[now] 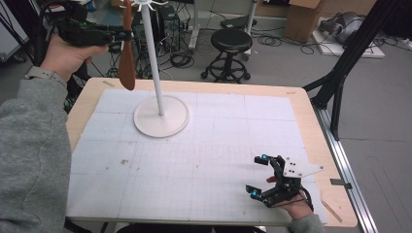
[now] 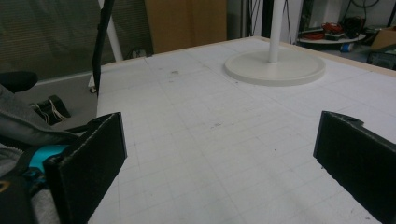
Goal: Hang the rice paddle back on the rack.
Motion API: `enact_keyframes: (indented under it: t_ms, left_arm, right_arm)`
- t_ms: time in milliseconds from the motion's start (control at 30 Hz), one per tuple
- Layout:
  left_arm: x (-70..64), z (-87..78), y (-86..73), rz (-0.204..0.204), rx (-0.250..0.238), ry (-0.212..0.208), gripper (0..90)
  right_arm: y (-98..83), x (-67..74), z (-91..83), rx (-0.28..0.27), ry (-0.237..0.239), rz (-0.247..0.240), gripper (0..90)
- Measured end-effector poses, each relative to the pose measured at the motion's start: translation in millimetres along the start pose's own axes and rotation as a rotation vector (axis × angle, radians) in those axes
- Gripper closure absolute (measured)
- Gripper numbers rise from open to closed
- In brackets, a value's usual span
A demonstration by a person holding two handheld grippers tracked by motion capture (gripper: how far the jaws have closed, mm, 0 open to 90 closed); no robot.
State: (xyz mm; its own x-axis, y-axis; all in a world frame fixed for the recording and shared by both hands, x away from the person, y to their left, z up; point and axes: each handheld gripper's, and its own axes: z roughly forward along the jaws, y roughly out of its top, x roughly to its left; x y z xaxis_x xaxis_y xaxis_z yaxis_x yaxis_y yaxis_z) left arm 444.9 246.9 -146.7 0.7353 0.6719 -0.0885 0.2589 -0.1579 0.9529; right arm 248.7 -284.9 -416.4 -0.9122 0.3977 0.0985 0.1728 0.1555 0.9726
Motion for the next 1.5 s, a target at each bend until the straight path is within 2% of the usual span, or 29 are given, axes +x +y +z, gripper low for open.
enact_keyframes:
  t_ms: [400, 467, 600, 667, 767, 900, 1067, 1167, 1367, 1500]
  left_arm:
    - [-3.0, 4.6, -1.1, -0.006, 0.005, 0.001, 65.0]
    - [-6.1, 5.7, -1.1, -0.013, 0.003, 0.002, 60.6]
    - [-15.1, 4.4, -1.2, 0.055, -0.020, 0.009, 40.5]
    - [-19.8, 2.0, -1.0, 0.077, -0.032, 0.012, 34.1]
    - [-27.6, -1.8, -4.1, 0.114, -0.075, 0.006, 31.8]
    - [-29.9, -6.6, -11.0, 0.129, -0.080, 0.012, 26.9]
    - [-28.2, -14.9, -18.5, 0.116, -0.108, 0.022, 15.0]
    - [-25.8, -20.2, -22.9, 0.116, -0.097, 0.033, 9.9]
    - [-26.3, -28.3, -36.5, 0.090, -0.097, 0.038, 9.3]
    - [-29.3, -35.1, -47.0, 0.086, -0.095, 0.025, 6.1]
  right_arm:
    - [-1.3, 1.9, -1.6, 0.009, -0.001, -0.001, 1.4]
    - [-1.6, 2.3, -2.8, 0.006, -0.004, -0.007, 1.5]
    - [-2.4, 4.3, -4.5, 0.004, -0.006, 0.002, 1.4]
    - [-2.2, 5.1, -4.5, 0.004, -0.004, -0.003, 1.4]
    - [-2.2, 5.4, -4.0, 0.004, -0.006, -0.015, 1.5]
    - [-2.1, 6.1, -4.8, 0.004, -0.001, -0.008, 1.4]
    - [-2.3, 5.1, -4.2, 0.003, -0.005, -0.007, 1.5]
    - [-1.9, 3.9, -2.5, 0.002, -0.004, -0.002, 1.4]
    - [-0.9, 1.9, 1.5, 0.004, -0.001, -0.005, 1.4]
    - [-0.1, 3.4, 1.8, -0.004, -0.001, -0.012, 1.4]
